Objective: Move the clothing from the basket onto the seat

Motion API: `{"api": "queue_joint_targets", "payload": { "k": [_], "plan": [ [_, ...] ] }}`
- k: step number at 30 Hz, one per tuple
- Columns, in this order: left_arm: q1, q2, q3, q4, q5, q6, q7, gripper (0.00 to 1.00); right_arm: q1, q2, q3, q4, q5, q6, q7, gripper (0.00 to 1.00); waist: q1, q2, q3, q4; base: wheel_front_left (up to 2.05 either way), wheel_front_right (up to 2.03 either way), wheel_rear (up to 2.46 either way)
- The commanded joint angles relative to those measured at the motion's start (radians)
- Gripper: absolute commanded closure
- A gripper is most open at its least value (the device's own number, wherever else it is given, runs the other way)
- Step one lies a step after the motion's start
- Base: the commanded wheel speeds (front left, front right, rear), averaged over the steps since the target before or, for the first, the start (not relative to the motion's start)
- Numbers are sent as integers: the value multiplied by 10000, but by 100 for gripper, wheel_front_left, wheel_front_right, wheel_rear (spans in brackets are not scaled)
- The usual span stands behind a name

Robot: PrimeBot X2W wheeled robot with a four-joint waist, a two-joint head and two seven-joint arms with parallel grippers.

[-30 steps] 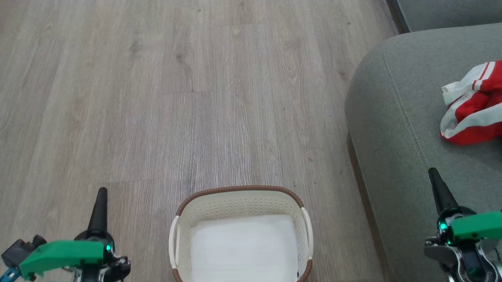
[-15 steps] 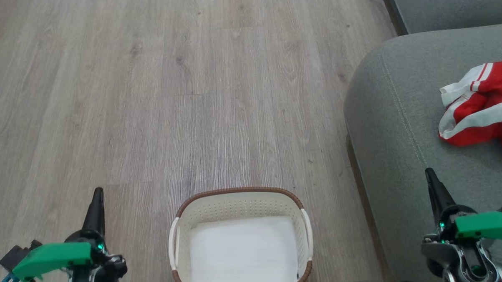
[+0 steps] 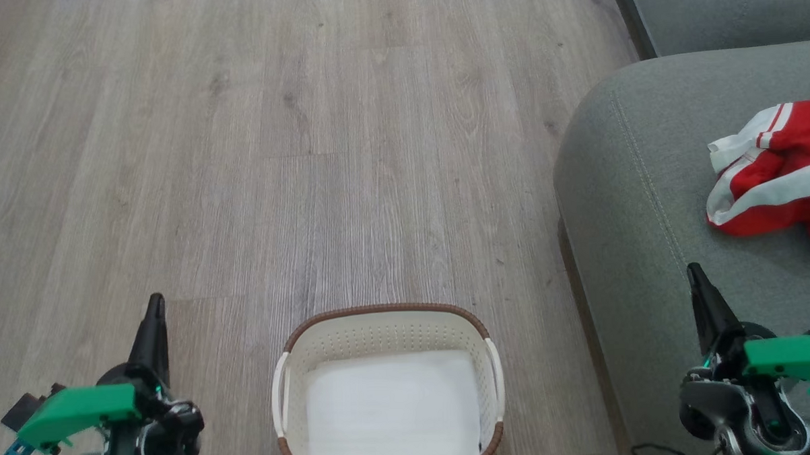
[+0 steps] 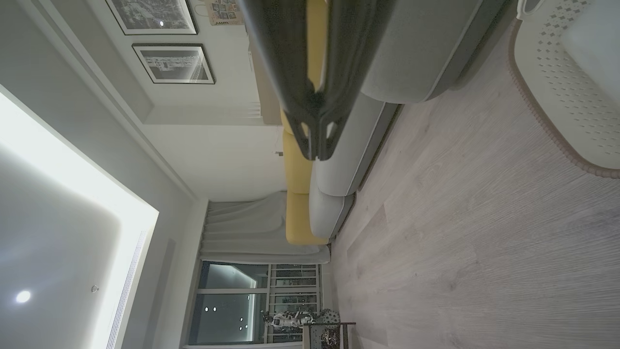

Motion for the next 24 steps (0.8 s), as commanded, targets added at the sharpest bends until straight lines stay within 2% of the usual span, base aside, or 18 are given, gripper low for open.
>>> {"api": "queue_joint_targets", "payload": {
  "k": [1, 24],
  "plan": [
    [-487, 55, 372, -265, -21, -67, 79, 100, -489, 6, 178, -322, 38, -2, 97, 100, 0, 0, 1, 0, 0, 0, 0],
    [-486, 54, 370, -266, -23, -67, 78, 100, -493, 43, 125, -319, -6, -2, 139, 100, 0, 0, 1, 0, 0, 0, 0]
  ]
}}
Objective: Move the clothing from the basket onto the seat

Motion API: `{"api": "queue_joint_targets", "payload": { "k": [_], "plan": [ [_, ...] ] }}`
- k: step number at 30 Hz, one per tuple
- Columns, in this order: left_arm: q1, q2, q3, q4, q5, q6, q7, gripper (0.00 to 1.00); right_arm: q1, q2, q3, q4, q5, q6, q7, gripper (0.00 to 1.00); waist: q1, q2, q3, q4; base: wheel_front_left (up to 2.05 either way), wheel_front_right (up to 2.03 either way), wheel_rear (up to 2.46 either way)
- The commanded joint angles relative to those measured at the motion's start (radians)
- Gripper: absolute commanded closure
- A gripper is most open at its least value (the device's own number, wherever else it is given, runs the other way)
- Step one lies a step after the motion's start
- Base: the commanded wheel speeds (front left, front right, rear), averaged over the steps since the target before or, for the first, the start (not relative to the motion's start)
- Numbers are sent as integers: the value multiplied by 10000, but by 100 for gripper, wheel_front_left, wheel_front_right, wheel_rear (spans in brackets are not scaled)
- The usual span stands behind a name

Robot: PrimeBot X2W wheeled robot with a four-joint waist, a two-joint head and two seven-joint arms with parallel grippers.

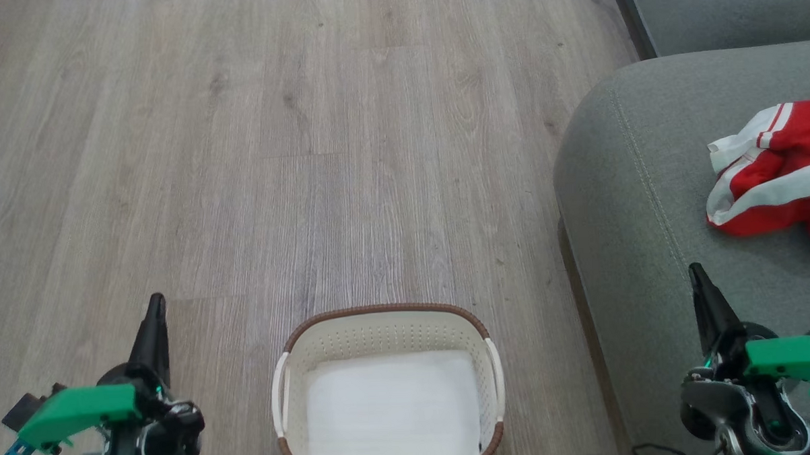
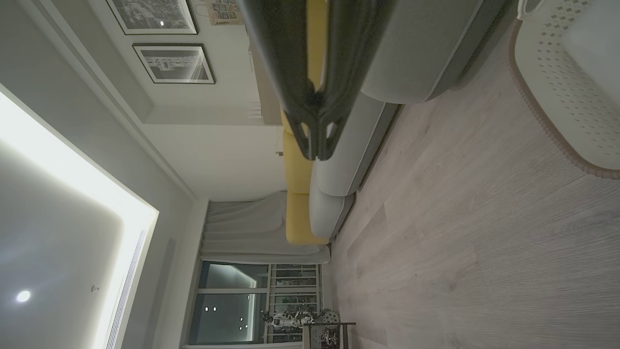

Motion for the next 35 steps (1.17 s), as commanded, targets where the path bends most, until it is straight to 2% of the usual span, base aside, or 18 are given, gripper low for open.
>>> {"api": "queue_joint_targets", "payload": {
  "k": [1, 35],
  "plan": [
    [-486, 72, 366, -266, -23, -67, 78, 100, -494, 21, 189, -323, -8, -2, 127, 100, 0, 0, 0, 0, 0, 0, 0],
    [-486, 72, 365, -267, -24, -67, 77, 100, -499, 61, 132, -320, -56, -2, 173, 100, 0, 0, 0, 0, 0, 0, 0]
  ]
}}
